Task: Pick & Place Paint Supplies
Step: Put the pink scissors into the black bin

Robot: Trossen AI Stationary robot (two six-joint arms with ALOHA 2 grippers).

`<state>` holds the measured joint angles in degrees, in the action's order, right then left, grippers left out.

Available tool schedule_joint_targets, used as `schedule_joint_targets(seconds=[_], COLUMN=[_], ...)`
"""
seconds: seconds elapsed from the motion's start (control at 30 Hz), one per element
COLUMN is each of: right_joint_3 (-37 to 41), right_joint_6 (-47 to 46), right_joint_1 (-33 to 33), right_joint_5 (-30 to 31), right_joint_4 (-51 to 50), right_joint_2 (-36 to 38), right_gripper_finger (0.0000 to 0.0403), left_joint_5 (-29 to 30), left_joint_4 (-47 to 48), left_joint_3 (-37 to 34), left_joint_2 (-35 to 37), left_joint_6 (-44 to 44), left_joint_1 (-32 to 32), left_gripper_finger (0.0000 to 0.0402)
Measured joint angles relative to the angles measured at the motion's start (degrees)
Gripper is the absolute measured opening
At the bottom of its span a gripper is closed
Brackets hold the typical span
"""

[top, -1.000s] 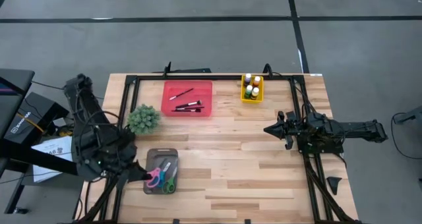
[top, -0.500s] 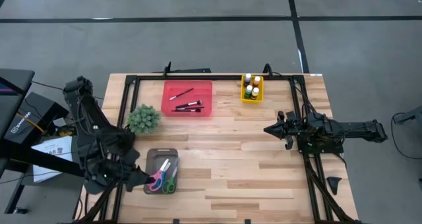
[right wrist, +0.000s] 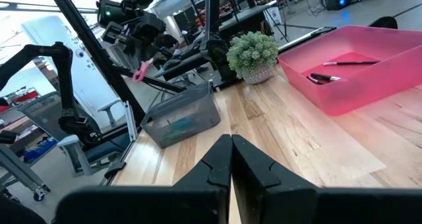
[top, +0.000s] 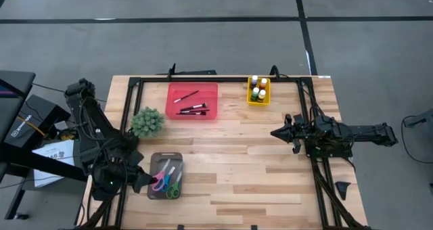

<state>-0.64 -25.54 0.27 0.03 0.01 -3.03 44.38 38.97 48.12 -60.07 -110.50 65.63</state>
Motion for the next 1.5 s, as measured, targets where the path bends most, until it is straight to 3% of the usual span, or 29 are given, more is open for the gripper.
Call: schedule_joint_targets(seconds=[0.3,0.7,1.23,1.5], right_joint_3=[0.0,0.0,0.0,0.0], right_joint_6=[0.0,0.0,0.0,0.0], right_joint_1=[0.0,0.0,0.0,0.0], right_joint_5=[0.0,0.0,0.0,0.0], right_joint_4=[0.0,0.0,0.0,0.0], right_joint_2=[0.0,0.0,0.0,0.0], right_gripper_finger=[0.0006,0.0006,0.0006,0.0006], left_joint_5=[-3.9,-4.8,-4.9,-8.3], left_joint_4=[5.6,-3.1,-8.3,-8.6], left_joint_3=[-1.6,-9.4,-12.6,-12.6], left_joint_2=[0.0,0.1,0.1,0.1], left_joint_6=[-5.8,-7.5,-7.5,-6.5], left_joint_1=[0.0,-0.8,-3.3,-4.6], left_gripper_finger=[0.0008,0.0008,0.0009,0.0008])
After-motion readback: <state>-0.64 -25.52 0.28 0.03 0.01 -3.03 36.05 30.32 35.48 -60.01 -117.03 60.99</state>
